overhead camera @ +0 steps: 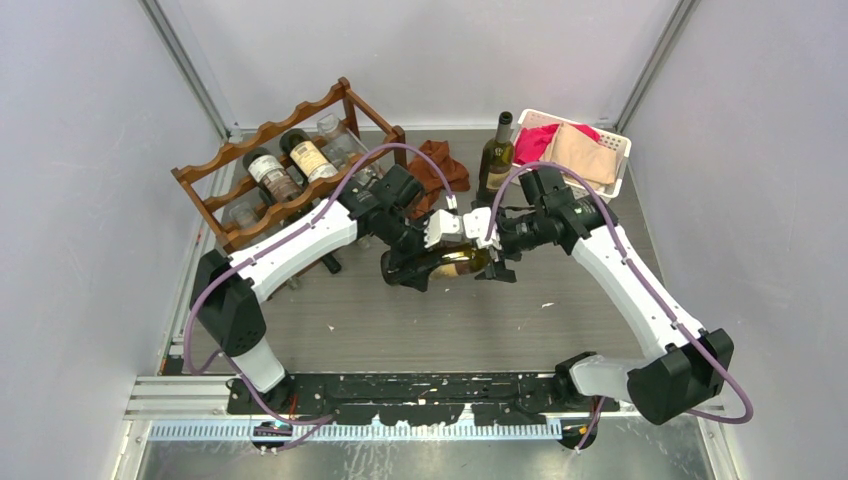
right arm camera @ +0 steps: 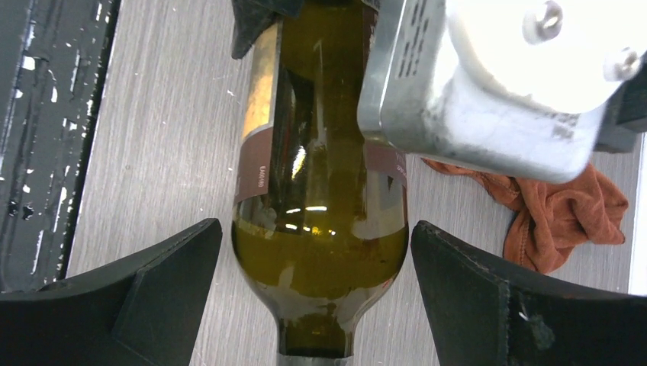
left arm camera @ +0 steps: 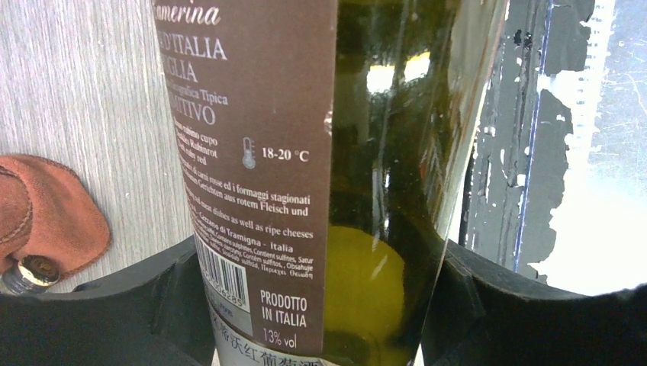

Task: Put the wine bottle on the wine rack
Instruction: Pick up the wine bottle from the center of the board.

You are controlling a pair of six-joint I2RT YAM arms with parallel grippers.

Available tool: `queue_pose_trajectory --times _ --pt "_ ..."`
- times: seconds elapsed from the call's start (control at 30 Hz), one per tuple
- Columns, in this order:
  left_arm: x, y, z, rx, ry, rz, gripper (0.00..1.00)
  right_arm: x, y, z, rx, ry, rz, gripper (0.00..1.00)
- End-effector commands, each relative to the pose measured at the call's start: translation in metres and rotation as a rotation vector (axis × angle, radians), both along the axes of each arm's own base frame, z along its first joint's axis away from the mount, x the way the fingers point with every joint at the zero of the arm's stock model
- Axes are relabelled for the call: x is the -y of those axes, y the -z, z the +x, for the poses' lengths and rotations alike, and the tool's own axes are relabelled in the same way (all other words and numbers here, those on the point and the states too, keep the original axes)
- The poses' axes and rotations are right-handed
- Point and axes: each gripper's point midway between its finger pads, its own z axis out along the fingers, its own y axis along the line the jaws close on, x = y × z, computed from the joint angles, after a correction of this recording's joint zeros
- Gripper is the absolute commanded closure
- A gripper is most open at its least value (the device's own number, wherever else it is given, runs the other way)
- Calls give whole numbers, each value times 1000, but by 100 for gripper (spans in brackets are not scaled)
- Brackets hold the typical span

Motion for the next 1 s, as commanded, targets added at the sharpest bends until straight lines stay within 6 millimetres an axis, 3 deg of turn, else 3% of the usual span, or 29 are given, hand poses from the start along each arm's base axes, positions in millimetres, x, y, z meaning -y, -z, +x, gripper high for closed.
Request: queue_pose_trajectory --times 0.0,0.17,0.3,0.37,0.43,0.47,0.6,0.73,0.97 --pt "21 -41 2 72 54 -150 100 -2 -9 17 88 65 15 1" --pt "21 -41 1 70 60 -151 100 -1 -8 21 101 85 9 4" --pt "20 -41 1 69 65 -151 100 0 -12 23 112 97 13 14" --pt "21 -40 0 66 67 -155 100 -1 -15 21 109 93 20 34" --pt "22 -39 0 66 69 -158 99 -2 -17 18 98 85 29 66" --pt "22 -38 1 65 66 -157 92 -3 -18 16 95 82 37 74" --pt "18 -35 2 77 39 -148 41 -4 -25 13 96 101 68 95" --pt "13 -40 5 167 23 -193 3 -1 -29 18 81 173 93 99" --pt "-3 -55 -4 244 7 -229 0 13 -30 25 43 287 119 99"
